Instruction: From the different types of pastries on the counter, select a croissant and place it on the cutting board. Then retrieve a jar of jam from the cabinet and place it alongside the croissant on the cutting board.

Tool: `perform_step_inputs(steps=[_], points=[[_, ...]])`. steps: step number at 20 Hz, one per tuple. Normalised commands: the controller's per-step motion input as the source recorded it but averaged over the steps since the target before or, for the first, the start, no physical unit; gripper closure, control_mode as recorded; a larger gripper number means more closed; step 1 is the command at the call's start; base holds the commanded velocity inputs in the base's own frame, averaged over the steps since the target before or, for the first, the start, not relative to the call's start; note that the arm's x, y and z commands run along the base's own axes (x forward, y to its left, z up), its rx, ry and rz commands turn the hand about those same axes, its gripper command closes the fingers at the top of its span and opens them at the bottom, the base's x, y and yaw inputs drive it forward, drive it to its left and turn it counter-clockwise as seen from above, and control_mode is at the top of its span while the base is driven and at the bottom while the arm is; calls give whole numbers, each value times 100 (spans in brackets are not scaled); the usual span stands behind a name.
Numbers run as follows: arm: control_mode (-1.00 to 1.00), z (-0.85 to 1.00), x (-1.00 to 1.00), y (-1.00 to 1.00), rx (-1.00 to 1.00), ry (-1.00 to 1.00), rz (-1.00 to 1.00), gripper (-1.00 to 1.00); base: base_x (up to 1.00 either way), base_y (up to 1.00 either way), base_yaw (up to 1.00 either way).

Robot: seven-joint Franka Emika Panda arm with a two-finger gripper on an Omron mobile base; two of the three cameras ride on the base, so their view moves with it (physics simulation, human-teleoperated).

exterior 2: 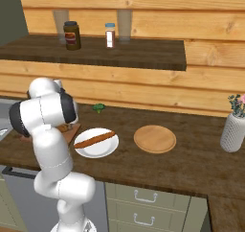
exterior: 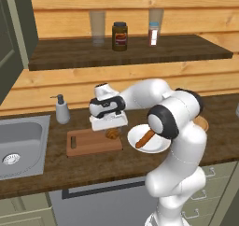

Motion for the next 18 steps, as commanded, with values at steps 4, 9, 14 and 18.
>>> perform_step_inputs(steps=[4, 9, 14, 18], points=[[-100, -6, 0, 2, 0, 0, -4, 100, 0, 0, 0], [-100, -19, 0, 0, 1, 0, -5, 100, 0, 0, 0], [-100, -32, 0, 0, 3, 0, -3, 100, 0, 0, 0], [-100, -21, 8, 0, 0, 0, -1, 100, 0, 0, 0]])
